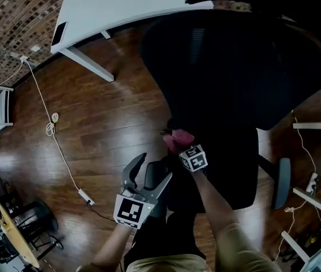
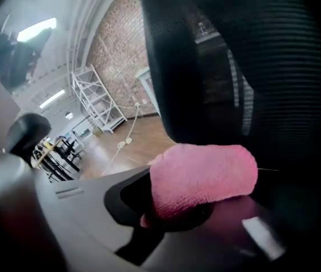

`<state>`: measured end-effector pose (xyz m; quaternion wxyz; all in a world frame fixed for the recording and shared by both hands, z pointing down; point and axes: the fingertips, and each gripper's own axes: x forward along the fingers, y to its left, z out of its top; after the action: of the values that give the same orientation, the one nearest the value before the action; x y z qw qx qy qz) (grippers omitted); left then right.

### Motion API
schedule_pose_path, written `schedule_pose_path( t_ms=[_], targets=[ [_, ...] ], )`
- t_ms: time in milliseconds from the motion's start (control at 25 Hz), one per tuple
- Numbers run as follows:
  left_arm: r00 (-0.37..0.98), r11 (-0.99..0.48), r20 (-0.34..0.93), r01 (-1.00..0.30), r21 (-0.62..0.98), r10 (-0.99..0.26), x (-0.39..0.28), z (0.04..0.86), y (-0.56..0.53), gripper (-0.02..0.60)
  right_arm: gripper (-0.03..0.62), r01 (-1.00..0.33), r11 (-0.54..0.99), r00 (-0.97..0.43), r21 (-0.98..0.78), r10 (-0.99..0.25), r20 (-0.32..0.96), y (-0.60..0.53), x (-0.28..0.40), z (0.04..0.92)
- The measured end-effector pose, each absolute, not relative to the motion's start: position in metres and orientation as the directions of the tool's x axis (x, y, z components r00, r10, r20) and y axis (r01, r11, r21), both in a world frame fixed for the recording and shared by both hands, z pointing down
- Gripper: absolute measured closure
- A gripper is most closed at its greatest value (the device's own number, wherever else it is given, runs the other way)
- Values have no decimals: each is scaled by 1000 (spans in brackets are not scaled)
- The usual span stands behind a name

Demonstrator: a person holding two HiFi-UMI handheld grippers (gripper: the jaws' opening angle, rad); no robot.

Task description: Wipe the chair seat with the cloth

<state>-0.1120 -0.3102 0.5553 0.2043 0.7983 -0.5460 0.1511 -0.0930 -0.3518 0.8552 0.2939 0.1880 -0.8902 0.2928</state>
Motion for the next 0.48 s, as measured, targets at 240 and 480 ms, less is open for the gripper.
schedule_pose_path(
  t_ms=[240,480],
  targets=[
    [369,-312,489,-930,196,-791,-102,580,-326,238,569,-794,601,-403,-96,-401,823,-434,87,906],
    [410,-332,474,-912,242,-780,-80,581,-334,238,571,-852,442,39,280,-480,877,-497,280,882]
  ],
)
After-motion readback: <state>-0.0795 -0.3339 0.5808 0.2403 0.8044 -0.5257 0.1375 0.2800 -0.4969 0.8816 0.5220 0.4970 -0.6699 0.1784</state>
